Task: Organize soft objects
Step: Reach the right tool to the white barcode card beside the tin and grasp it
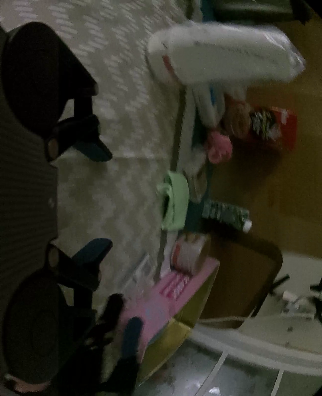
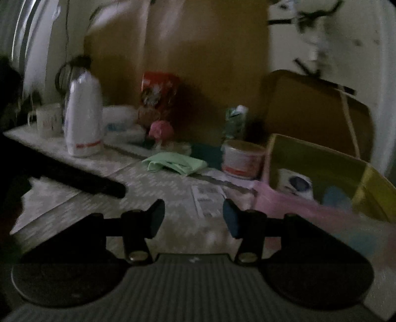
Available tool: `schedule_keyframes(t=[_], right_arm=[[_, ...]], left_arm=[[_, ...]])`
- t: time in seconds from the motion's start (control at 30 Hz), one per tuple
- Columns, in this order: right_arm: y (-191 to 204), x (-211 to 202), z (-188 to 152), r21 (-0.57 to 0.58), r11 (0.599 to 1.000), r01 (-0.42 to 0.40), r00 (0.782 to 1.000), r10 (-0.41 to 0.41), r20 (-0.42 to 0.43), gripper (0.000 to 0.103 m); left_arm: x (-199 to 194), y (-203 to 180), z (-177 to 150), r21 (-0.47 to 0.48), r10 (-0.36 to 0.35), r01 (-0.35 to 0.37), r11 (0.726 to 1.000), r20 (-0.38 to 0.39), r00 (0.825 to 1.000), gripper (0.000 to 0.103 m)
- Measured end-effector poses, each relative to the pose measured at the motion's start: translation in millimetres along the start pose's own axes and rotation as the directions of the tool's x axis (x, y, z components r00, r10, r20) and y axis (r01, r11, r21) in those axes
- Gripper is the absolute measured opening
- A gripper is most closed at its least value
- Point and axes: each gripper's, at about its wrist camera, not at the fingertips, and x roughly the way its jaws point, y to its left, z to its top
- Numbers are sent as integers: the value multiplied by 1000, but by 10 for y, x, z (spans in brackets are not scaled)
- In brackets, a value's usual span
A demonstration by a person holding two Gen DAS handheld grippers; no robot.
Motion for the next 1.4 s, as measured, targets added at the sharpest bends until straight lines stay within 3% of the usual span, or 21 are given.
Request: schedule_keyframes(t=[0.2,0.33,0.4,0.47,0.57,0.67,0.77,0.8,0.83,0.93,0.97,1.0,1.07,1.1,1.23,1.33,1.4], right_arm=[[126,672,383,-156,988,18,985,-44,-168,55],[108,1063,454,-219,975,26,943,-97,-319,56],[32,1125,499,-187,982,34,929,-100,-356,68],[-17,1156,553,-163,986,14,911,-80,-405,68],[-66,1125,555,-86,996,-30,896,-12,-444,53],[-3,1003,518,-107,993,-50,906,0,-423,41],[82,832,498,-39,990,-139,907,111,-407,32],[107,808,498,-25,985,-172,899,146,-412,24],[140,784,494,-22,982,-187,894,161,-419,22],[147,783,581,-71,989,-131,920,94,-380,30],[77,850,644,-52,992,-112,917,83,-391,40],[18,923,692,-27,994,-102,907,82,-412,53],[-75,1119,777,-2,995,-95,879,83,-470,64],[-109,1206,803,0,997,-81,865,70,-496,65],[-220,1513,789,62,995,-74,768,96,-633,70],[-252,1584,786,132,987,-90,736,156,-659,80],[-218,1546,768,144,984,-105,736,174,-654,82]], left_arm=[[-62,75,-38,-27,-19,20,999,46,999,71],[-110,141,-43,-61,-39,43,997,63,997,71],[-103,186,-40,-85,-56,61,995,62,996,71],[-99,247,-35,-115,-76,83,990,61,995,71],[-108,325,-34,-159,-107,117,980,68,992,71],[-113,387,-42,-200,-129,141,970,73,989,71],[-115,429,-45,-225,-145,159,961,77,986,71],[-113,431,-47,-227,-146,160,961,77,986,71],[-111,428,-47,-226,-144,158,961,77,987,71],[-106,414,-43,-213,-133,146,966,75,988,72],[-103,406,-40,-208,-127,141,968,75,989,72],[-100,399,-37,-206,-125,138,969,75,989,72],[-103,399,-38,-206,-123,137,969,76,989,72],[-105,404,-39,-209,-125,138,968,77,989,72],[-107,426,-41,-223,-138,153,963,81,987,73],[-109,444,-41,-233,-146,162,959,84,986,74],[-116,452,-42,-240,-152,169,956,88,984,79]])
